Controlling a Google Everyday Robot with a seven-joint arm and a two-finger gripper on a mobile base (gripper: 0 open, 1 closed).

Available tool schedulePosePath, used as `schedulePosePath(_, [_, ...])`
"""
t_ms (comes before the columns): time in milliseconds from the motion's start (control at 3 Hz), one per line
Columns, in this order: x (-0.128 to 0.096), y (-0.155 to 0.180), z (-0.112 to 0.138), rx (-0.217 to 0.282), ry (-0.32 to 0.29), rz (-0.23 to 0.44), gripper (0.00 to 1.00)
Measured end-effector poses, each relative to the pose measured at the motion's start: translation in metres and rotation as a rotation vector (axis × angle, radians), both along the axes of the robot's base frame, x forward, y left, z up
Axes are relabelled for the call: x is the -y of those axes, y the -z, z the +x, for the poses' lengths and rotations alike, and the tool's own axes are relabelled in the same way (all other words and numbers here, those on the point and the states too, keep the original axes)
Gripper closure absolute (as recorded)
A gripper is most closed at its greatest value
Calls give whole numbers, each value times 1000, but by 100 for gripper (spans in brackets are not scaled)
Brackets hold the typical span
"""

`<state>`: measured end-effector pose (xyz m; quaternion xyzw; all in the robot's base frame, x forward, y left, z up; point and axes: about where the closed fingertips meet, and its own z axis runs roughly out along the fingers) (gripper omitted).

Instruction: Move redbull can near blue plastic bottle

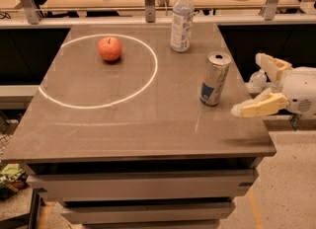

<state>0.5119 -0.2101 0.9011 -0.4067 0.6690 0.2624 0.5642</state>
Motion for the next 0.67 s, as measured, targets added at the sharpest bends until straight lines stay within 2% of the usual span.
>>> schedulePosePath(333, [-12, 12, 12, 0, -22, 56, 0])
schedulePosePath(667, [-33, 25, 25, 7, -69, 81, 0])
